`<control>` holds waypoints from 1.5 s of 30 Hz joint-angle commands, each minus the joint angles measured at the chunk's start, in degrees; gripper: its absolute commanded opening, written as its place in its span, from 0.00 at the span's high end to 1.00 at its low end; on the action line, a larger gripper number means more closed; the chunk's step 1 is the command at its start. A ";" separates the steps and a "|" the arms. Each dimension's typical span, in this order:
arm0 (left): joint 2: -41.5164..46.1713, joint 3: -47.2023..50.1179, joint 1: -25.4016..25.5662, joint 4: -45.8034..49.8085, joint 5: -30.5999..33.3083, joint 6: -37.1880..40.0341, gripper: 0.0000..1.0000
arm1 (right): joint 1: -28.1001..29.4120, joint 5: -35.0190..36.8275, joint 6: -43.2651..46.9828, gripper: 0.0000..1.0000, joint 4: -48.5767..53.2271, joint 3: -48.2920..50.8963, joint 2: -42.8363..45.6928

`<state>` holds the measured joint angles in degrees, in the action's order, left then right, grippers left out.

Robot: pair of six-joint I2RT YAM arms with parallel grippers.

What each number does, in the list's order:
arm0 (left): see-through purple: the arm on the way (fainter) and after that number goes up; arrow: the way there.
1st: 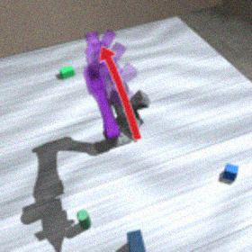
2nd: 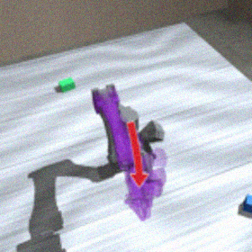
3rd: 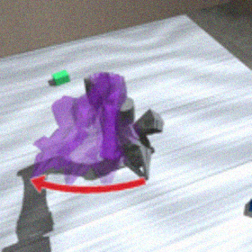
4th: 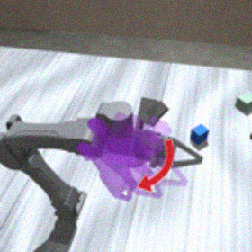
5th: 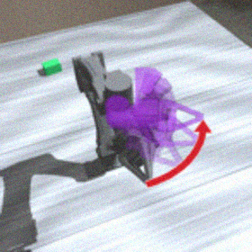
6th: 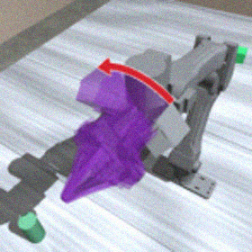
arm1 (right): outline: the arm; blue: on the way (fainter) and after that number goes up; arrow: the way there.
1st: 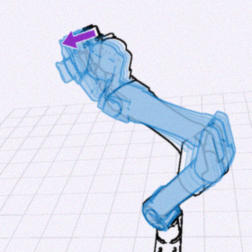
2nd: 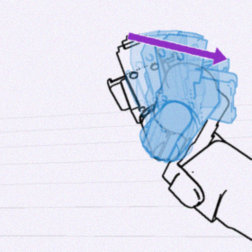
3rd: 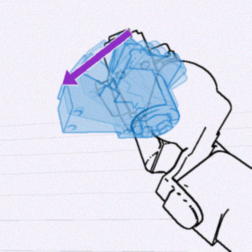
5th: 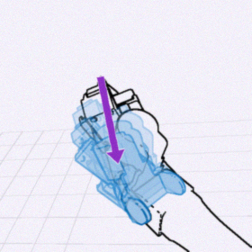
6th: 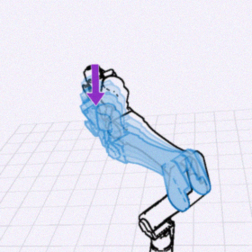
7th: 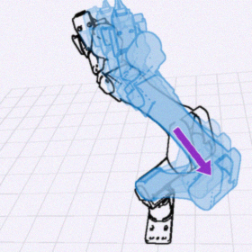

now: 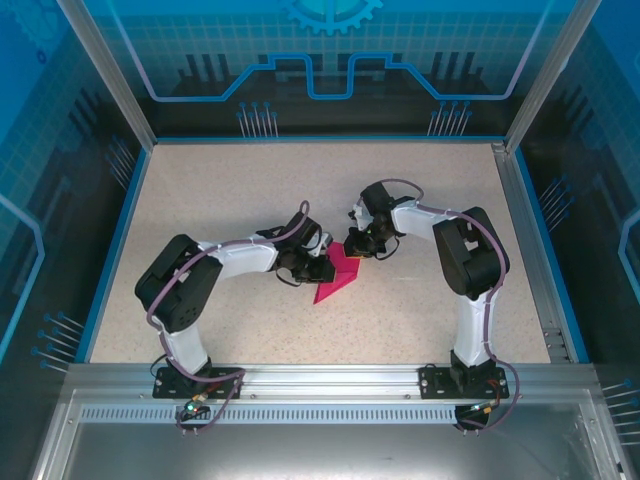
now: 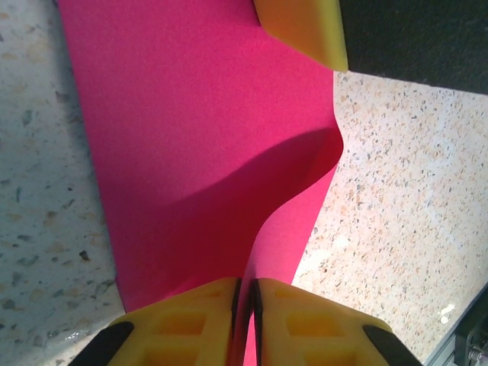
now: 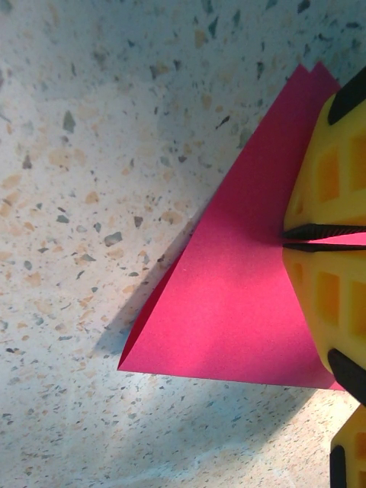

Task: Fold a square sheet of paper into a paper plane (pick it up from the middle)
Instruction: Third fold the triangle at the center of the table.

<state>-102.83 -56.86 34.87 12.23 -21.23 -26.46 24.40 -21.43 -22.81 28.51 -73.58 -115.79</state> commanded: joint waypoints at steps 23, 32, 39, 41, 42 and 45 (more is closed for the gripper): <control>-3.22 -2.93 -0.71 -0.13 -0.42 6.12 0.83 | 1.39 2.04 0.94 0.86 5.46 0.36 -2.87; -4.45 -3.52 -0.85 0.69 0.23 6.77 0.83 | 1.41 2.26 0.84 0.86 5.63 0.37 -2.87; -6.56 -3.31 -0.84 0.07 -0.04 6.94 0.83 | 1.43 2.11 0.71 0.86 5.59 0.46 -2.17; -7.08 -3.28 -0.85 0.25 -0.12 7.03 0.83 | 1.44 2.23 0.38 0.86 5.60 0.45 -1.49; -7.13 -3.07 -0.78 0.18 -0.12 7.02 0.83 | 1.45 2.28 0.20 0.85 5.31 0.66 -0.85; -7.21 -2.53 -0.84 0.17 0.05 7.26 0.83 | 1.11 1.90 -0.77 0.84 3.86 1.87 2.02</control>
<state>-107.85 -59.44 34.26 12.12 -21.89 -20.75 24.51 -21.41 -22.90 28.60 -73.49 -115.44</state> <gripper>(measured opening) 0.169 0.158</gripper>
